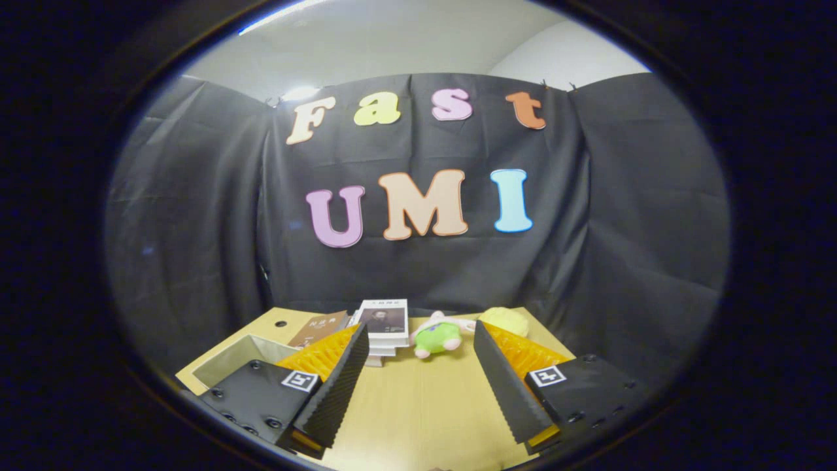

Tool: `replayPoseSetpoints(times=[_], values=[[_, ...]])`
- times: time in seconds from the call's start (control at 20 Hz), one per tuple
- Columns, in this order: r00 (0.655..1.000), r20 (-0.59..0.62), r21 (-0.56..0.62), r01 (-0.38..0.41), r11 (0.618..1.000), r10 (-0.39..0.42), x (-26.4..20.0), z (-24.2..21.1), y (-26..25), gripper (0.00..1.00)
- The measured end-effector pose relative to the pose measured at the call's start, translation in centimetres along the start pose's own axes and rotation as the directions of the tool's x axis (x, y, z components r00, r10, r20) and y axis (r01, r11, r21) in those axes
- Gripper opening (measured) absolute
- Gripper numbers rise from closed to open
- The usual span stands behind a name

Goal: Open the storage box then place both shoes into the box .Put the left shoe in first, then the right shoe, with the right side of both shoes facing outward in a uniform manner.

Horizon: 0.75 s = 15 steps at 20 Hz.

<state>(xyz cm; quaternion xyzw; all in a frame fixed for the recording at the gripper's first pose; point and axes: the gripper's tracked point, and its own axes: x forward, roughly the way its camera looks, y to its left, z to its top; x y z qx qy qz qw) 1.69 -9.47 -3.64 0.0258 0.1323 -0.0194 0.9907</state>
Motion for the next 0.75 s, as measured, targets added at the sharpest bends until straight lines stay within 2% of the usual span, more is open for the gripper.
replayPoseSetpoints(times=[0.15, 0.4, 0.75], values=[[0.996, 0.083, -0.018, -0.009, 1.000, 0.010, -0.2, 0.8, -2.0, 1.00], [0.996, 0.088, -0.043, -0.024, 0.999, 0.028, 0.1, 0.3, -2.8, 1.00], [0.992, 0.117, -0.007, -0.047, 0.999, 0.047, 0.1, 0.8, -2.7, 1.00]])
